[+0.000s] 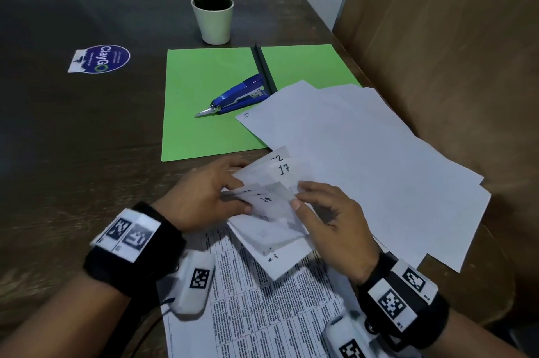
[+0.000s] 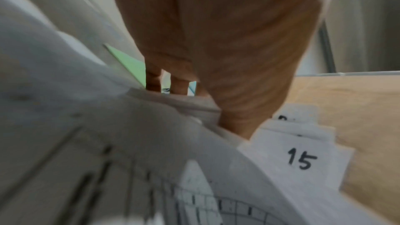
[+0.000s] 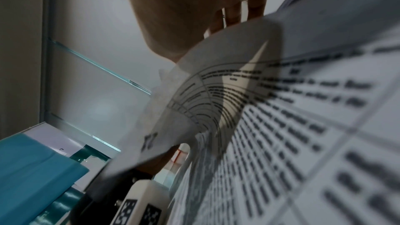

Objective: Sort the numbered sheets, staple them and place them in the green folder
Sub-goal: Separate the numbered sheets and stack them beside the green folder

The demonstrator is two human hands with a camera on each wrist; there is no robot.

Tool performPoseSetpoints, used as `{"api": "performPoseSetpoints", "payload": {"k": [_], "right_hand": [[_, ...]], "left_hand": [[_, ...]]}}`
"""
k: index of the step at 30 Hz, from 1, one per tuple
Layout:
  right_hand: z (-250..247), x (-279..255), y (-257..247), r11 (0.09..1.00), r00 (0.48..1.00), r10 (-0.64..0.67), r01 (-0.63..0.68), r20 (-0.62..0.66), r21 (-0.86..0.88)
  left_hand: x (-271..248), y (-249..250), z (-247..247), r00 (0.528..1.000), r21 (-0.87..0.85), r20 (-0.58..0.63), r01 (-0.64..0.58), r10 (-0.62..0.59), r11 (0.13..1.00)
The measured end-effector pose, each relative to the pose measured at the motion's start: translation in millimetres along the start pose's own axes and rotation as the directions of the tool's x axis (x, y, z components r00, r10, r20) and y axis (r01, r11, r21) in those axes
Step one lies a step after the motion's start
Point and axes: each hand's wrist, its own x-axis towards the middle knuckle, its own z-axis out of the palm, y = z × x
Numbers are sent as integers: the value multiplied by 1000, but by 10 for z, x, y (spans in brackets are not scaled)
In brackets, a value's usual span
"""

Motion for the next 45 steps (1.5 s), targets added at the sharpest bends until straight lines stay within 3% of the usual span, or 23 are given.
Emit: {"api": "performPoseSetpoints", "payload": {"k": [5,10,14,17,23,30,34,40,45], "right_hand": [[-2,-21,-48,998,1000,-17,18,-24,59],[-20,-38,-122,1000,1000,10,-10,18,29],[-23,-23,-113,998,997,48,-46,53,-46],[-9,-6,-116,996,995,62,-57,73,-67],[-18,-21,-130,998,999,-38,40,39,-38],[22,-33,-79,990,976,-143,139,162,34],[11,-44,-137,990,966,-92,62,240,129],[-1,-16,-129,998,992,-6,-1,124,57],[-1,-40,-141,996,997,-73,71,32,49]], "left_hand": [[-286,-15,88,996,-210,-57,51,-64,976],[-343,13,150,983,-159,-182,-59,30,986],[-329,53,151,973,-61,-212,-102,87,993],[-325,78,182,979,-46,-187,-89,79,995],[-325,60,202,983,-93,-178,-59,42,994],[-329,-10,215,982,-167,-187,-38,6,985],[-301,-35,242,972,-177,-232,-73,30,981],[-312,21,191,979,-245,-200,-24,-26,969],[-315,52,190,976,-272,-216,-68,8,960]]}}
